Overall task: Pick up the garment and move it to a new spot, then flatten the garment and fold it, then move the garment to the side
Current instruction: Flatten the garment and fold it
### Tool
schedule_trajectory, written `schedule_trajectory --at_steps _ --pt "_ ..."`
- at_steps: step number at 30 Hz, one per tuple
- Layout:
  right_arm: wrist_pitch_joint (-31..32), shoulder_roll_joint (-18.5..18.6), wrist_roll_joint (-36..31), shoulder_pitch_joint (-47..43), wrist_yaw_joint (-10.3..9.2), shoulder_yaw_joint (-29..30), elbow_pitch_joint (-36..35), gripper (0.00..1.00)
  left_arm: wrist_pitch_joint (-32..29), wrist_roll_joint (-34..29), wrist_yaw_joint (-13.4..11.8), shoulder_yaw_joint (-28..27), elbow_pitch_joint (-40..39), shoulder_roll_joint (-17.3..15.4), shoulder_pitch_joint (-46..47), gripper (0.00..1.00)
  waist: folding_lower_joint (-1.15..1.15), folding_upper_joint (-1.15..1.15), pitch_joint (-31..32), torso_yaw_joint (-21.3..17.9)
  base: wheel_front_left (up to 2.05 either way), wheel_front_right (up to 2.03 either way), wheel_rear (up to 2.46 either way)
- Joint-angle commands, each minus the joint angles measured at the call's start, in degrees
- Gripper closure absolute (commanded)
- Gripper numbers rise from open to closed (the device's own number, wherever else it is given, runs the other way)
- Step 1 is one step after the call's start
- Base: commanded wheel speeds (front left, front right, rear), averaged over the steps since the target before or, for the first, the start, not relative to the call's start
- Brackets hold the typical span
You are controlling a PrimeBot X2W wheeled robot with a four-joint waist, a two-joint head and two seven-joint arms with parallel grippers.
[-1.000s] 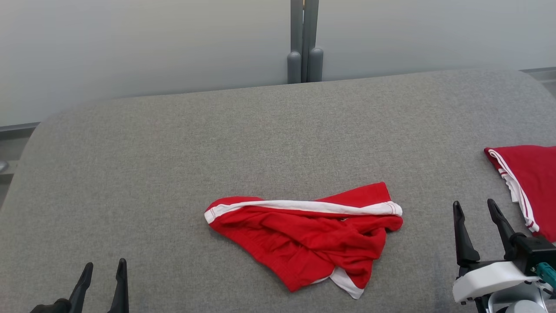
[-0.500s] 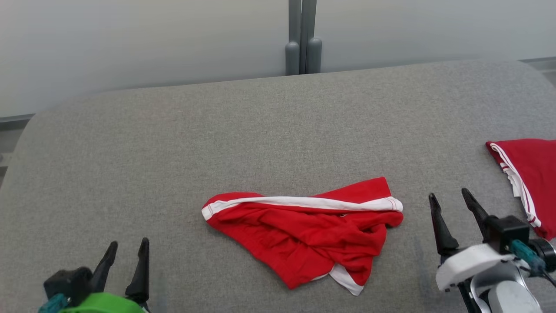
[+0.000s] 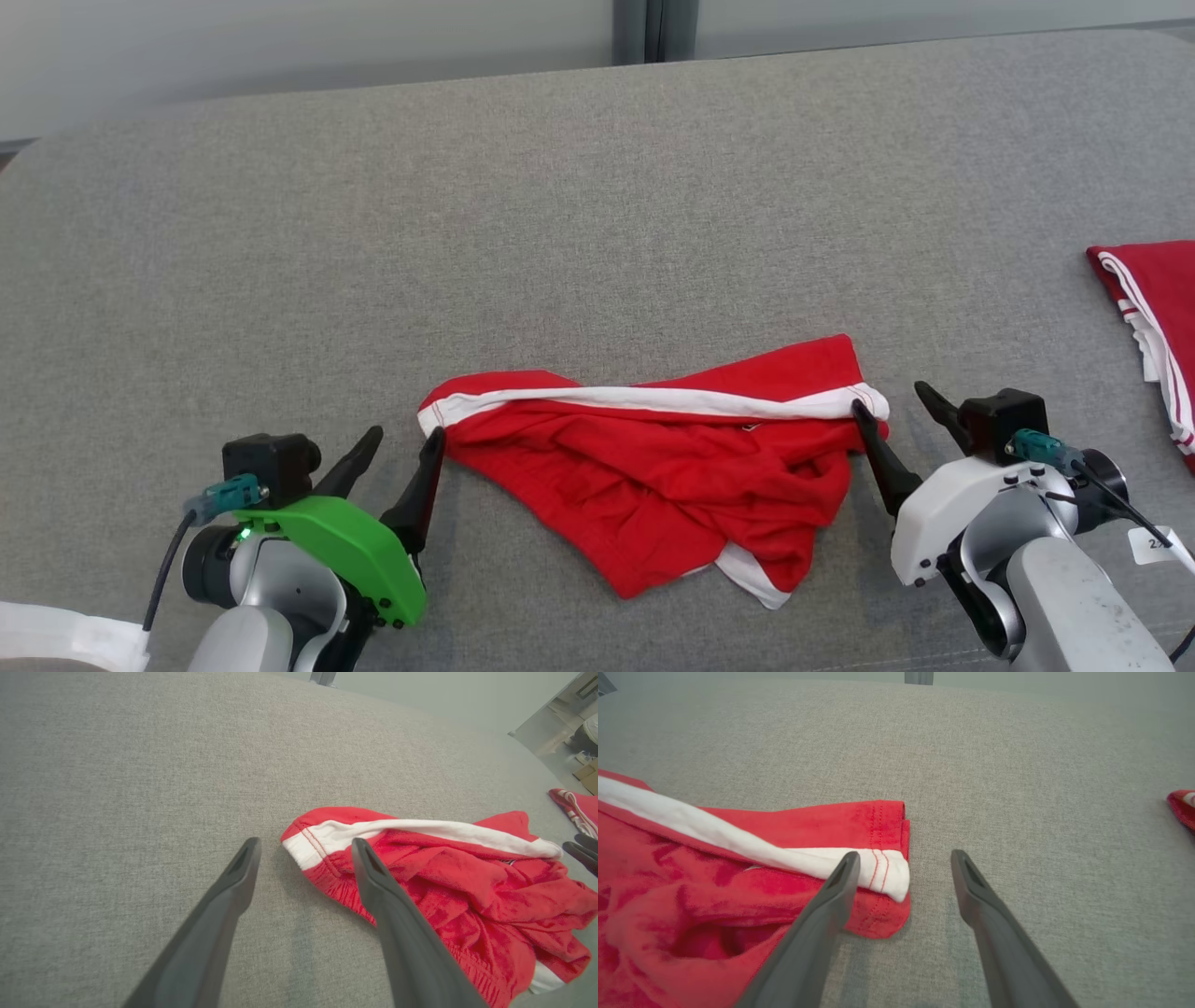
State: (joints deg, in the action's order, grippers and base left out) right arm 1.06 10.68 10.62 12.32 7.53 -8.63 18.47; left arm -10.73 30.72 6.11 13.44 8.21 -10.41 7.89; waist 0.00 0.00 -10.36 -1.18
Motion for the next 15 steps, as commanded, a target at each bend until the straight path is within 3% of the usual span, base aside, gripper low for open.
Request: schedule_trajectory --at_steps 1,15 --pt "0.3 0.3 0.5 0.8 -0.08 -0.4 0.1 0.0 -0.8 0.4 0.3 0.3 0.3 -0.5 0.7 0.0 0.0 0.0 -1.3 -0.2 0.0 0.0 0.0" --pt "0.5 0.6 2.7 2.1 -0.08 -4.2 1.2 0.0 -4.1 1.1 0.3 2.1 2.6 -0.8 3.1 0.0 0.0 0.0 -1.8 -0.5 0.0 0.0 0.0"
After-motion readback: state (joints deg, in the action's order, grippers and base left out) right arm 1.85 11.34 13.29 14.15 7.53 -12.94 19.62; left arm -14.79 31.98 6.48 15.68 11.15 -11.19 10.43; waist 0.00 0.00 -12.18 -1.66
